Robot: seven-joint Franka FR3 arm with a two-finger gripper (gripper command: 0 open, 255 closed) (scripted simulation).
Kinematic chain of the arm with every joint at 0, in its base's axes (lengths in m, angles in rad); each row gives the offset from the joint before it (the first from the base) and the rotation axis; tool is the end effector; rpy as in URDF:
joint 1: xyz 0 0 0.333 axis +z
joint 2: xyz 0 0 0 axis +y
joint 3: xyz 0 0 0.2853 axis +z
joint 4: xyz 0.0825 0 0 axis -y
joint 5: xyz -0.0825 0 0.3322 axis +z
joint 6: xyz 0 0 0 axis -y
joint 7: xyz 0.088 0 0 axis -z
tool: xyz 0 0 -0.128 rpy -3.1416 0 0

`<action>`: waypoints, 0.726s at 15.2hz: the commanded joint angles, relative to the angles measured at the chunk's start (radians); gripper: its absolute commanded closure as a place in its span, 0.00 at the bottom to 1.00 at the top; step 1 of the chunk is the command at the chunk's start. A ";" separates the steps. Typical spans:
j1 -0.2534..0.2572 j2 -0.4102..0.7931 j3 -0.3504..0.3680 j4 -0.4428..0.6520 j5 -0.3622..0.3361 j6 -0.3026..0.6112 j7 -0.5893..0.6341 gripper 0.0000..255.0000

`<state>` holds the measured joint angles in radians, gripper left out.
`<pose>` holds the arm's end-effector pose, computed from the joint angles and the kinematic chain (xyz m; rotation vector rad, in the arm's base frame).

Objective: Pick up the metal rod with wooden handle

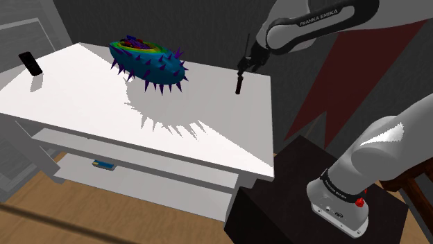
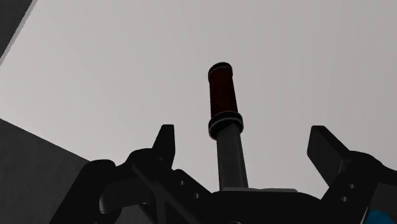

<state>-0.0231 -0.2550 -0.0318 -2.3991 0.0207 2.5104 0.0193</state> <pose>0.4590 -0.0254 0.4310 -3.0696 0.1369 -0.5694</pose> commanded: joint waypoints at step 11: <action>0.002 0.123 -0.011 -0.009 0.016 0.184 -0.025 0.00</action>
<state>-0.0213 -0.1341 -0.0424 -2.4068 0.0367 2.6896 -0.0052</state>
